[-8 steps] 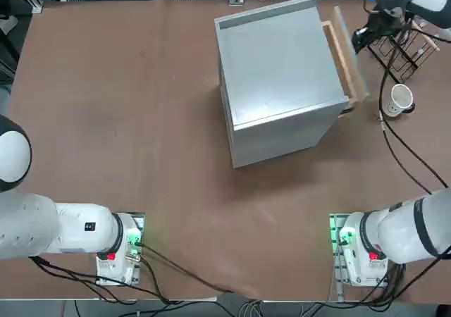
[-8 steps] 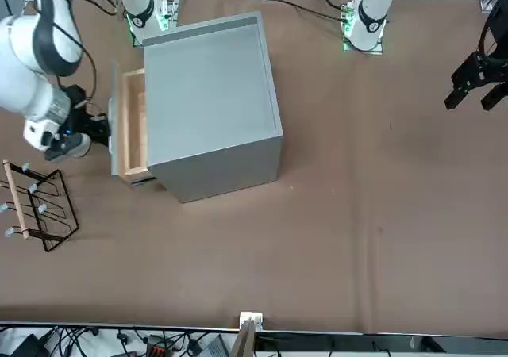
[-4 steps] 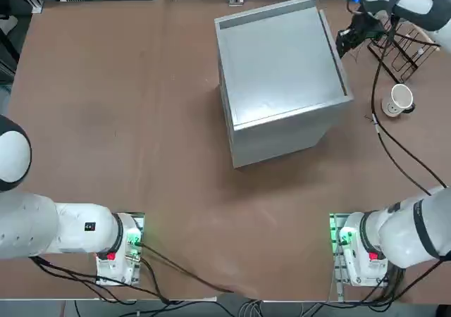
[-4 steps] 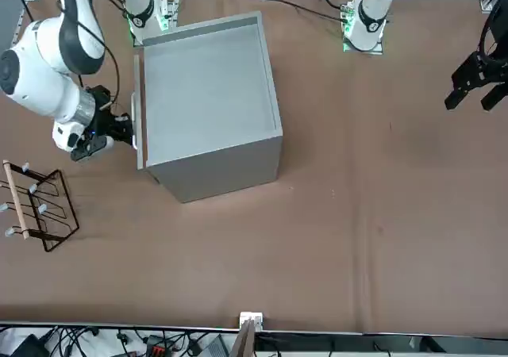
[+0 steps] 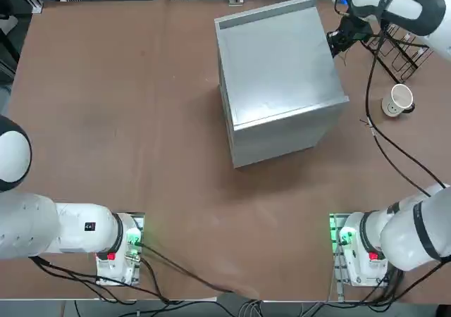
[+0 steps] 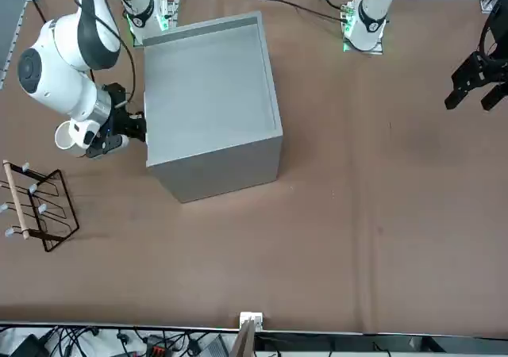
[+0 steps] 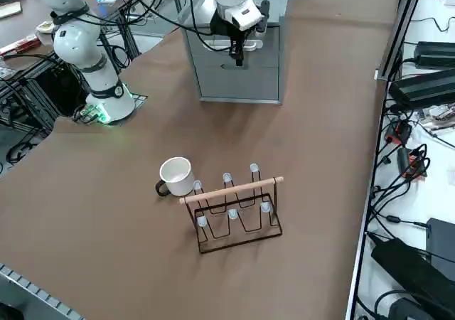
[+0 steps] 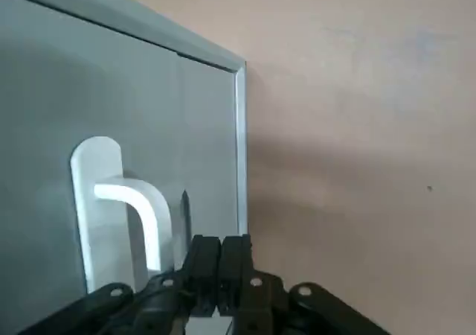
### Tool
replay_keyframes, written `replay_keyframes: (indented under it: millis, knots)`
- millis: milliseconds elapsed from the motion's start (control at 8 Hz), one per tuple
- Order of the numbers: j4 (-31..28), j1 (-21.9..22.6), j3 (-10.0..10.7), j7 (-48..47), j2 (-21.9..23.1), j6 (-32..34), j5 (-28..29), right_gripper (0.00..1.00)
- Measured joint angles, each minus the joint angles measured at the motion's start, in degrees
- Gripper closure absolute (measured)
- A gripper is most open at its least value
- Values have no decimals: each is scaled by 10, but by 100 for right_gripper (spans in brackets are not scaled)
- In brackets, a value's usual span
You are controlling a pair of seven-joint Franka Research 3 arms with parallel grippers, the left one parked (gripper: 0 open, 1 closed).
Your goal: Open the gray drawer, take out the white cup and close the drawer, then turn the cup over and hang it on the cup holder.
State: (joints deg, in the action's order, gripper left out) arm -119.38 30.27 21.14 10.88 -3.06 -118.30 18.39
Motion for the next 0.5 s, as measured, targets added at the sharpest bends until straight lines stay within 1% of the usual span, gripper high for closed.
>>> replay_keyframes:
  millis: [375,500]
  knots:
    - [4,3,1,-1,0,-3,1,97]
    - [13,4,1,-1,-1,1,-9,96]
